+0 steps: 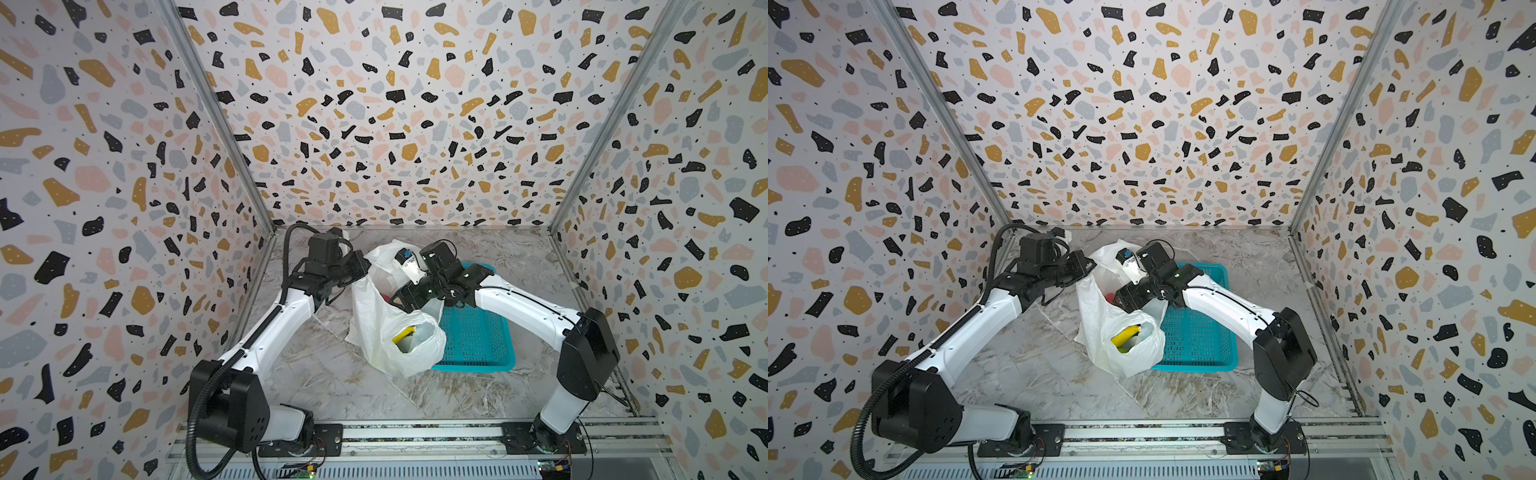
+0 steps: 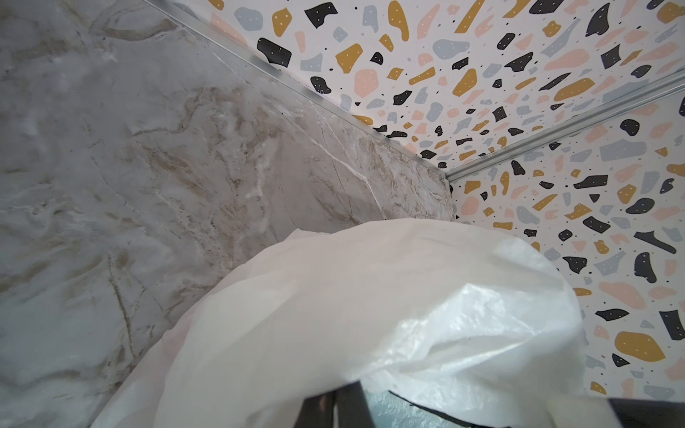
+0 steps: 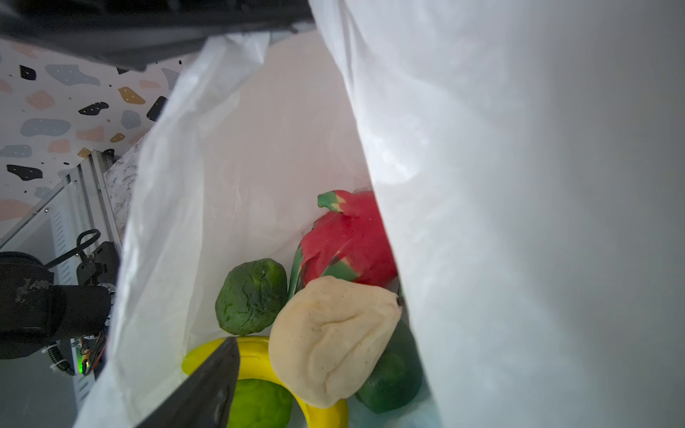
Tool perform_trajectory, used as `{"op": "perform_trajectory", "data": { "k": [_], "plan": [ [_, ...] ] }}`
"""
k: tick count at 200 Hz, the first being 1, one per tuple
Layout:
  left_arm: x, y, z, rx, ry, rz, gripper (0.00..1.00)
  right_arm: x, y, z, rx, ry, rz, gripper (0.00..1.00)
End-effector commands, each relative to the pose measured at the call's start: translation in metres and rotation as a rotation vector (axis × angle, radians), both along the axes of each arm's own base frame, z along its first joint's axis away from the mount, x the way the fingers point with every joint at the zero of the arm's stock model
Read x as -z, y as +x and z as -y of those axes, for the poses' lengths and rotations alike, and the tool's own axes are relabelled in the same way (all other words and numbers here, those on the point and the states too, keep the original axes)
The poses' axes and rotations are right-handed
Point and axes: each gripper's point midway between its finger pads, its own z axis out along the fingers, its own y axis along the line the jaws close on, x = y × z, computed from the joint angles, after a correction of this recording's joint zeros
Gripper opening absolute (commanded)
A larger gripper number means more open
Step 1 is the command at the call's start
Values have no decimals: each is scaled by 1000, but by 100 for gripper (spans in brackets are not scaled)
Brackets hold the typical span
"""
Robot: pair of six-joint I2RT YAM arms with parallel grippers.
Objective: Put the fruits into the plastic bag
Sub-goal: 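Open the right gripper to release the pear and withdraw over the basket, then lower the right gripper and grasp the purple mangosteen in the basket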
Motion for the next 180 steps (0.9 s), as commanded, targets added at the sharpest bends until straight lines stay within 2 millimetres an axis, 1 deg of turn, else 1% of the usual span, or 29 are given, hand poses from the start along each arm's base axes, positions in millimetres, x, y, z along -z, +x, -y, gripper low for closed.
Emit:
{"op": "perform_trajectory", "data": {
  "k": [1,23,36,44,54,64,71,79,90,99,106,125,134,146,163,180],
  "plan": [
    [-7,6,-3,-27,12,31,0,-66,-3,9,25,104,120,82],
    [-3,10,-6,-51,17,18,0,-112,-4,24,51,183,213,84],
    [-2,11,-6,-57,13,15,0,-140,2,42,100,243,257,85],
    [-1,12,-6,-60,11,11,0,-156,9,58,152,281,277,86],
    [2,12,-6,-62,10,5,0,-171,22,84,244,327,290,87],
    [2,12,-6,-62,11,3,0,-177,38,114,356,365,287,88],
    [4,12,-6,-62,12,1,0,-176,48,136,437,388,274,89],
    [5,12,-6,-62,15,-3,0,-169,58,159,524,402,250,89],
    [7,12,-6,-65,17,-7,0,-148,70,185,635,388,202,89],
    [7,13,-7,-66,16,-7,0,-127,76,200,706,359,155,90],
    [8,12,-6,-65,16,-10,0,-108,78,205,736,331,112,90],
    [9,13,-6,-65,14,-14,0,-54,81,203,733,242,-27,90],
    [8,14,-5,-62,13,-15,0,-25,81,200,731,185,-103,88],
    [8,14,-5,-59,15,-14,0,7,81,196,721,126,-194,86],
    [7,14,-4,-58,13,-14,0,38,80,186,677,94,-278,85],
    [6,13,-4,-55,12,-11,0,61,81,179,655,78,-338,84]
  ]
}}
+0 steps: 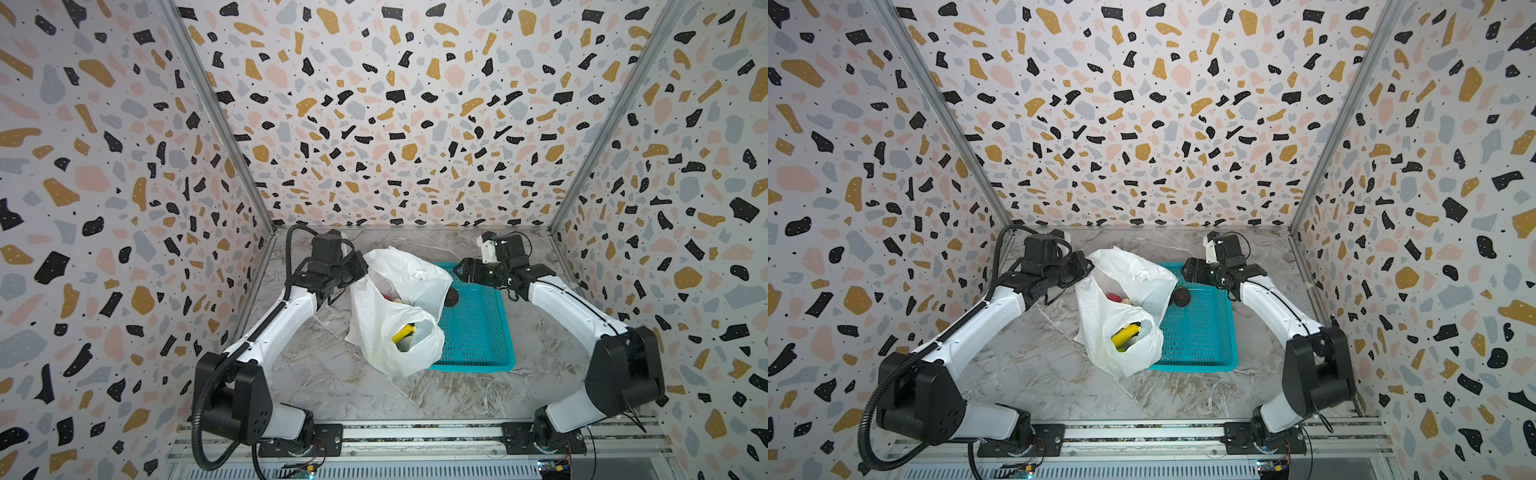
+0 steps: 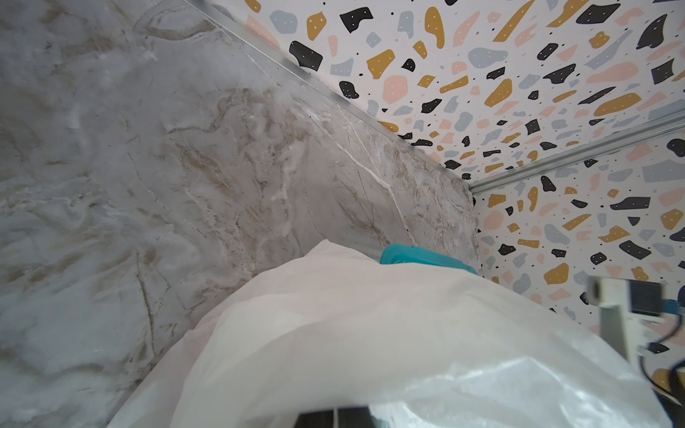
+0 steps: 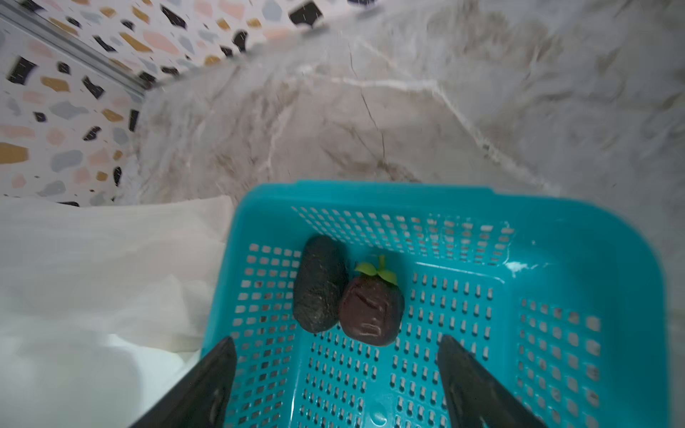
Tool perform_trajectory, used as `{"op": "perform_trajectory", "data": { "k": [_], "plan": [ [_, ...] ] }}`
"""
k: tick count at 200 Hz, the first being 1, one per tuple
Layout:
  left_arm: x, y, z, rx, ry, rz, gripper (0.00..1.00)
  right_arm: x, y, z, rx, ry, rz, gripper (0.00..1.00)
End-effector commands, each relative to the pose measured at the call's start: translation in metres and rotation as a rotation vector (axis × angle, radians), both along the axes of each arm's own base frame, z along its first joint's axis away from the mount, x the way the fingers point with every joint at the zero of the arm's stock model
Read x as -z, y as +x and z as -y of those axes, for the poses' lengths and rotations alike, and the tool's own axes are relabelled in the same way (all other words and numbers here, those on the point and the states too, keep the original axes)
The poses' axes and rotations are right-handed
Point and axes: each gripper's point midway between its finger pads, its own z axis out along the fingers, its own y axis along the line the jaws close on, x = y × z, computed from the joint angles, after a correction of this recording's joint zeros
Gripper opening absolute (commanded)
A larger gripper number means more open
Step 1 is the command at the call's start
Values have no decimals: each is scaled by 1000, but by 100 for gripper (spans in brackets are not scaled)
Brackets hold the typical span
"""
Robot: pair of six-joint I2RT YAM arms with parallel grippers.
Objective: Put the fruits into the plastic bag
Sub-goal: 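Lower the right gripper and grasp the purple mangosteen in the basket, then lift the mangosteen with the right gripper into the bag opening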
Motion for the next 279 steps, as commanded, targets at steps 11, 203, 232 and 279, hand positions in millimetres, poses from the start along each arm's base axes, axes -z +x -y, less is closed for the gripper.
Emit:
{"op": "perform_trajectory", "data": {
  "k": [11,203,232,279],
  "plan": [
    [-11,4,3,6,-10,29,0,30,-12,-14,-58,31,-121,83],
    [-10,2,5,22,-13,27,0,66,11,-16,-26,-64,-110,34],
    [-11,2,5,22,-13,29,0,23,3,-9,-16,-61,-13,34],
    [-10,5,7,27,-14,28,0,-111,-15,-19,-89,3,397,35]
  ]
}}
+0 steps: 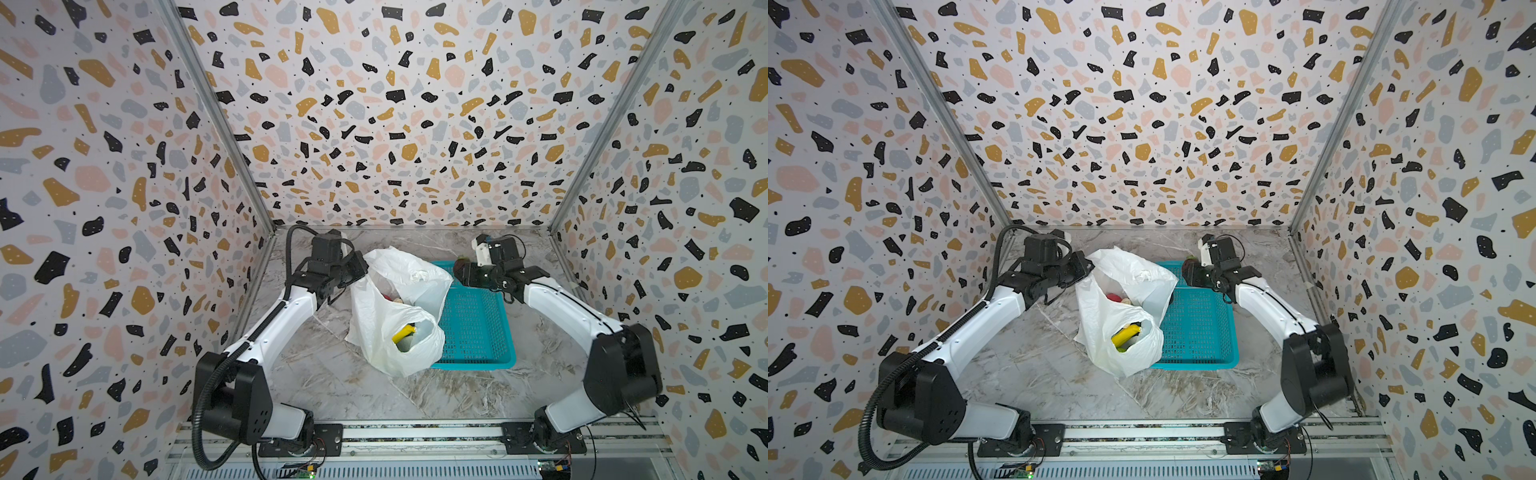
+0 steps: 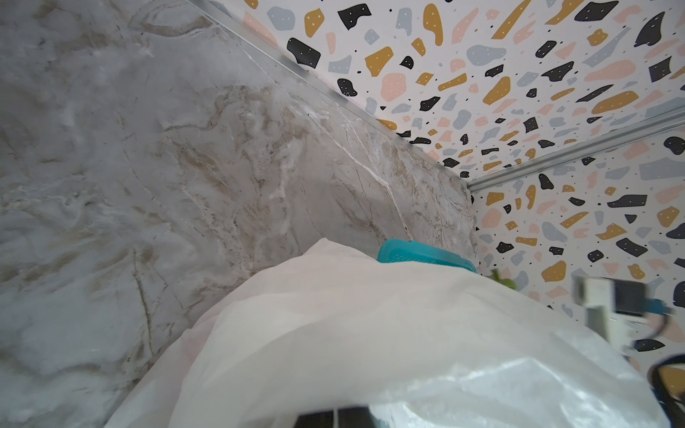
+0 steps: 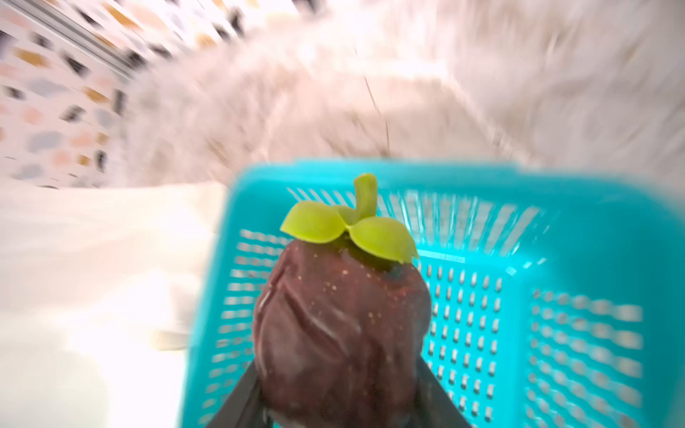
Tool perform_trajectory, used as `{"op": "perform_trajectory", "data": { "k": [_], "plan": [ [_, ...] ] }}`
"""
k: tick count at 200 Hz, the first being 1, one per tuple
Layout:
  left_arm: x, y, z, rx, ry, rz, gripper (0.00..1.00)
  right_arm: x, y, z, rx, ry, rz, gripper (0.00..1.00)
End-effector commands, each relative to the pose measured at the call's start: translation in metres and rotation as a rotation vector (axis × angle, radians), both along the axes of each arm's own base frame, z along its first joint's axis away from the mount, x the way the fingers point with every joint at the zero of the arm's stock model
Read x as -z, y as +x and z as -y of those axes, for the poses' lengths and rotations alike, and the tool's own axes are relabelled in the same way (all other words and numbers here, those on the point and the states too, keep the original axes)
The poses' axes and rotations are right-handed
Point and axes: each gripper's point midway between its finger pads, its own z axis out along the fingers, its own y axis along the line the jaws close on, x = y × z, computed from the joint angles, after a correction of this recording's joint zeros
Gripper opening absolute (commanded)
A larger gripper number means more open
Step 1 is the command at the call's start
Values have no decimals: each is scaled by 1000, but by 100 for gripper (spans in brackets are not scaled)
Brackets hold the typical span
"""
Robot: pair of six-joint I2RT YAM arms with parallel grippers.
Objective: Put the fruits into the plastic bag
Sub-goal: 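Lift the mangosteen with the right gripper into the bag opening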
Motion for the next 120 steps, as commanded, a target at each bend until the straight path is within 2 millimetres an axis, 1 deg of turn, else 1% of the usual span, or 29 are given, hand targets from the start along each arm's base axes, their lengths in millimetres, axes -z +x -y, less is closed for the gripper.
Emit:
{"op": "perform_trajectory", "data": {
  "k": [1,11,19,30,39,49,59,67,78,90,101,120],
  "plan": [
    [-10,6,6,19,-9,29,0,-73,-12,-13,-81,16,250,35],
    [-10,7,6,20,-10,27,0,-100,-24,-31,-160,18,343,36],
    [-10,7,6,20,-10,27,0,-116,-37,-48,-242,10,403,37],
    [-11,8,6,18,-10,28,0,-126,-57,-77,-368,-11,461,37],
    [-12,8,6,20,-10,31,0,-126,-74,-101,-469,-41,484,37],
    [-12,9,6,20,-10,31,0,-117,-91,-125,-574,-81,482,37],
    [-13,9,6,18,-10,33,0,-101,-106,-147,-662,-118,452,37],
    [-15,9,6,19,-9,36,0,-90,-116,-160,-716,-135,425,37],
    [-16,8,6,19,-9,39,0,-77,-122,-173,-757,-139,388,37],
    [-16,6,5,19,-7,39,0,-65,-123,-182,-774,-127,345,38],
    [-17,6,5,19,-4,44,0,-56,-120,-187,-779,-129,311,38],
    [-18,2,4,26,5,46,0,-35,-105,-188,-739,-182,260,38]
  ]
}}
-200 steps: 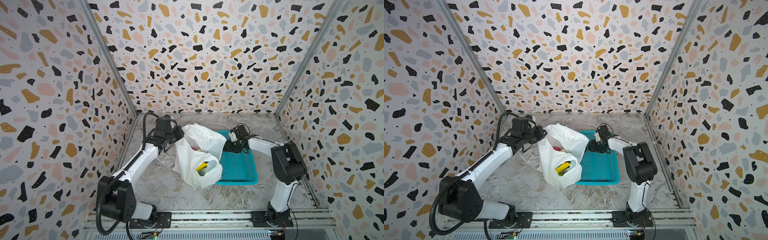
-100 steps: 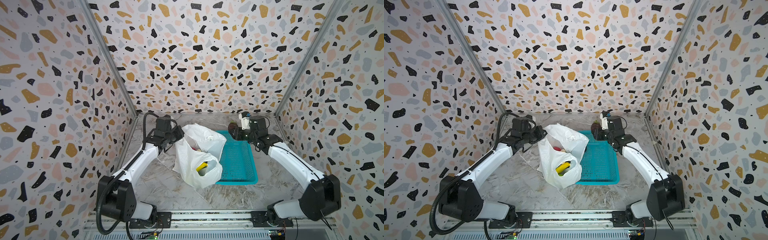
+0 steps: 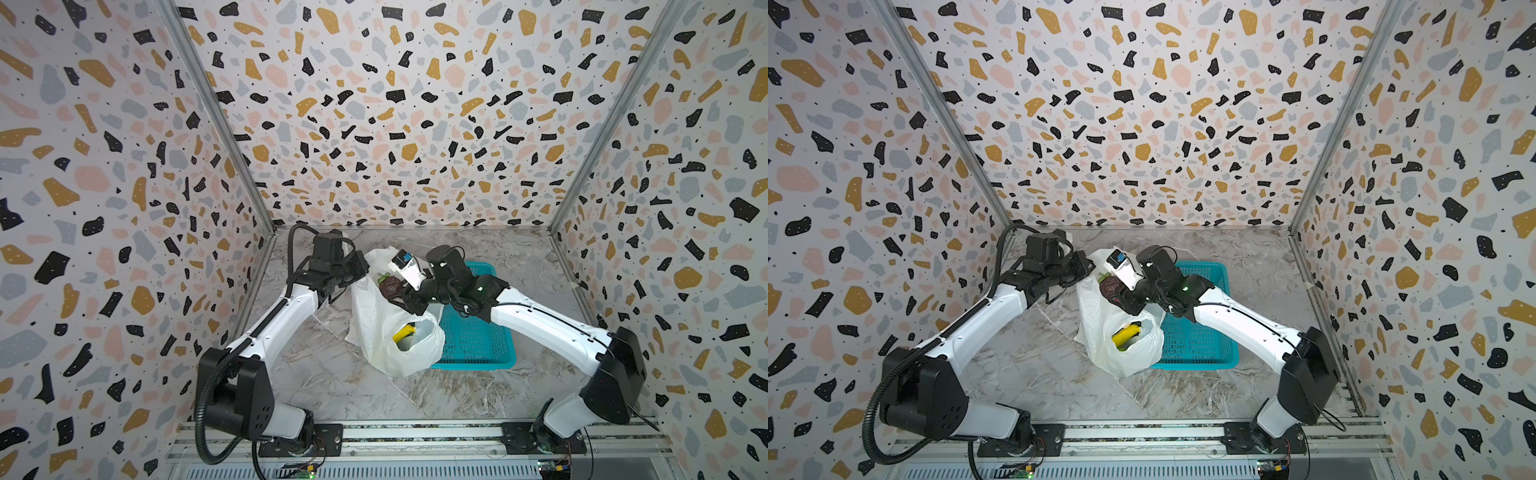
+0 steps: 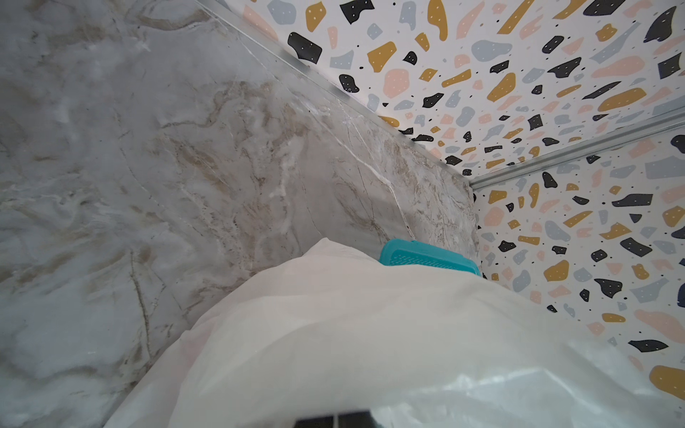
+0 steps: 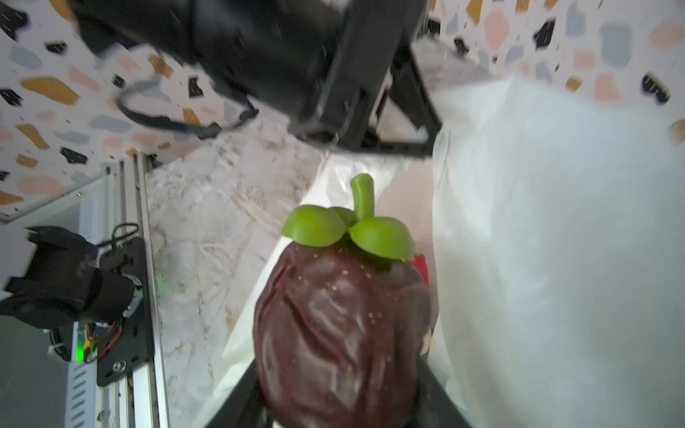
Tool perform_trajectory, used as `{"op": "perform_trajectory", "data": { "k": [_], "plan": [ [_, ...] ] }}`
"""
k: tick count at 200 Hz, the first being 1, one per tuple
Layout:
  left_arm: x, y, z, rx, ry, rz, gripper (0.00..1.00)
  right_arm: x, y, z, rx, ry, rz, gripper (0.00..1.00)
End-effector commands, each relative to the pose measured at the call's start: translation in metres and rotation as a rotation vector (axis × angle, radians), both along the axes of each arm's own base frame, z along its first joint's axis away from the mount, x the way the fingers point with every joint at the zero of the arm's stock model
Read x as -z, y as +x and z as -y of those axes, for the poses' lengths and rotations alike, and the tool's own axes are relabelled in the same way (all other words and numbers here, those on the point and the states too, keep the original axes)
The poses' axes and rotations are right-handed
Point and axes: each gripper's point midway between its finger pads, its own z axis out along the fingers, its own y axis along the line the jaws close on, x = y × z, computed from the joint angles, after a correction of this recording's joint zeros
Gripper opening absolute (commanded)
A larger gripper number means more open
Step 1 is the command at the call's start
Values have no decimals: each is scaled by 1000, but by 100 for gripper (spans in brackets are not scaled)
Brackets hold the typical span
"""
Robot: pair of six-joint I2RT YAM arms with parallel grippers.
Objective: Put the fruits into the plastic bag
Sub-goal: 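Lift the mangosteen with the right gripper into the bag opening, then open the right gripper to release the mangosteen and withdraw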
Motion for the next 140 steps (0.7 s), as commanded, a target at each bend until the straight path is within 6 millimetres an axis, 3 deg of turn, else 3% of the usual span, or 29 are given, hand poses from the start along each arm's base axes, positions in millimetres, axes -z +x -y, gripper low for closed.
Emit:
{"op": "perform_trajectory", "data": {
  "k": [1,40,63,74,91,118,140],
  "plan": [
    [-21,-1,2,21,3,56,0,1,13,4,32,-49,-3,38],
    [-27,-6,-1,36,32,82,0,32,55,17,196,-135,-49,42],
    [-30,-8,0,46,41,92,0,34,76,25,281,-149,-53,60],
    [-30,-7,-2,40,45,94,0,32,86,31,322,-149,-52,71],
    [-32,-5,-5,20,54,100,0,25,99,44,394,-144,-39,77],
    [-32,0,-14,-33,75,100,0,12,107,65,457,-135,-8,81],
    [-26,4,-16,-56,74,80,0,-7,99,70,423,-79,7,80]
  ]
}}
